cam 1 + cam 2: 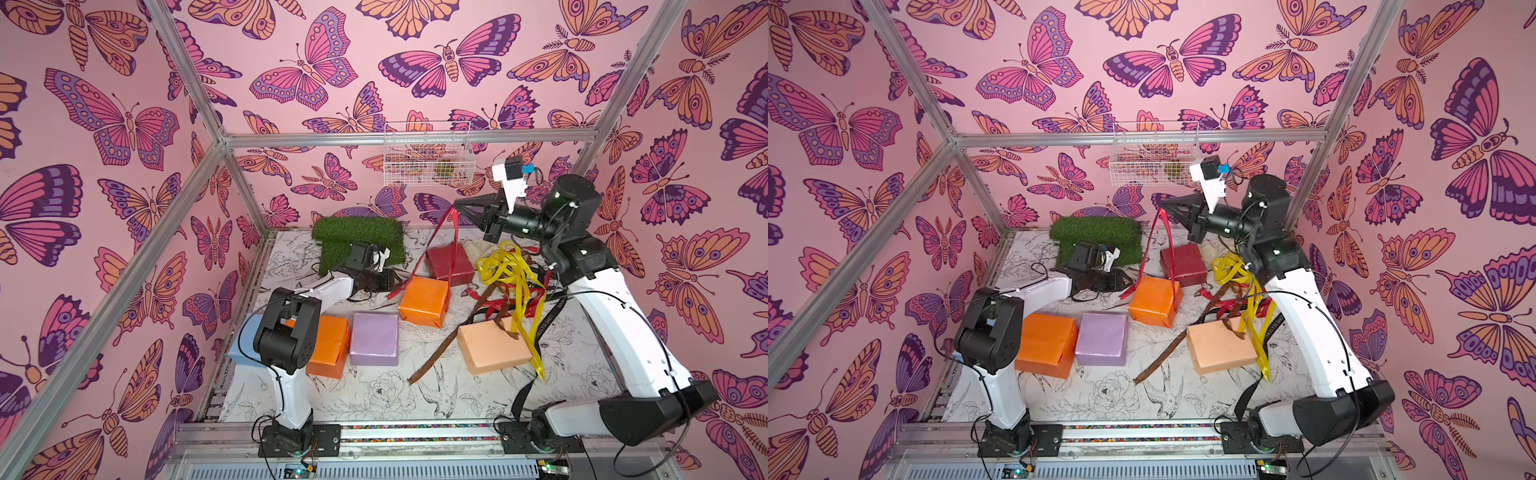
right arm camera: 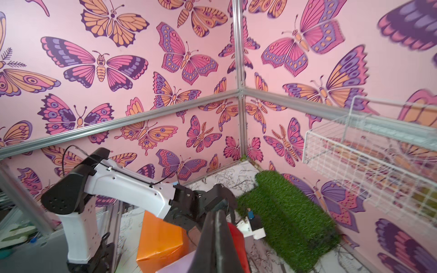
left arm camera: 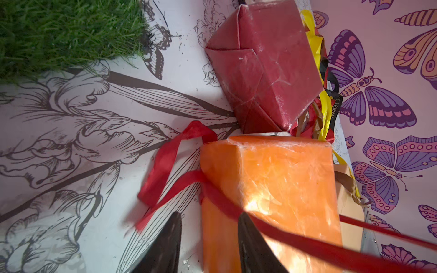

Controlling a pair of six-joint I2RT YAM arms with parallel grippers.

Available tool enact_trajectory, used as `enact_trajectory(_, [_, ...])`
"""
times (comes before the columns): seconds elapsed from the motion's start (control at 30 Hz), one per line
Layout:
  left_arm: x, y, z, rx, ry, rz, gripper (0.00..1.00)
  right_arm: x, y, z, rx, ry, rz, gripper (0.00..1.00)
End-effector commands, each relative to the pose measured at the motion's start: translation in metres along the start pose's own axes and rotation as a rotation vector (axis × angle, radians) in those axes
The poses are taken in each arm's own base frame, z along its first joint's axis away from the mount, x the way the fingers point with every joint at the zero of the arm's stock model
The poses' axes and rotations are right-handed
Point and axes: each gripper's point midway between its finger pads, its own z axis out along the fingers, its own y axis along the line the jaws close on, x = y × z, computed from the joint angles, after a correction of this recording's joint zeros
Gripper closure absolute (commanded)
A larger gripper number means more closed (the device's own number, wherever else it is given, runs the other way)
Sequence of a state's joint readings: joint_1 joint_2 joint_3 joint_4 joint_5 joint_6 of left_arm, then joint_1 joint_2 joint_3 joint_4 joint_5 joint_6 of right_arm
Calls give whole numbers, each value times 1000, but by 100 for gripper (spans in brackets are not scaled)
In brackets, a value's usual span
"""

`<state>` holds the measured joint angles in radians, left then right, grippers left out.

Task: Untie the ribbon bows on the gift boxes
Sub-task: Pull the ribbon from the gift box.

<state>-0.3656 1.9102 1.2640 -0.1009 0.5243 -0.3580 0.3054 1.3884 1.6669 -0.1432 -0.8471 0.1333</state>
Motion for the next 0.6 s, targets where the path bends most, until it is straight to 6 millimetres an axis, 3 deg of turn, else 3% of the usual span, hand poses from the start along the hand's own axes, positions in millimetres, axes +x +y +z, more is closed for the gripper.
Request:
enact_trajectory(0.0, [-1,-4,-9,9,-13,23,58,-39,0,-19,87,-88,-100,100])
enact_trajectory(0.33, [1,-11,-7,27,-8,36,58,-95,12,-50,185,-254,-224,100])
enact_trajectory(0.57, [4,-16,-4,35,1,45,58,-144,41,-81,222,-442,-319,100])
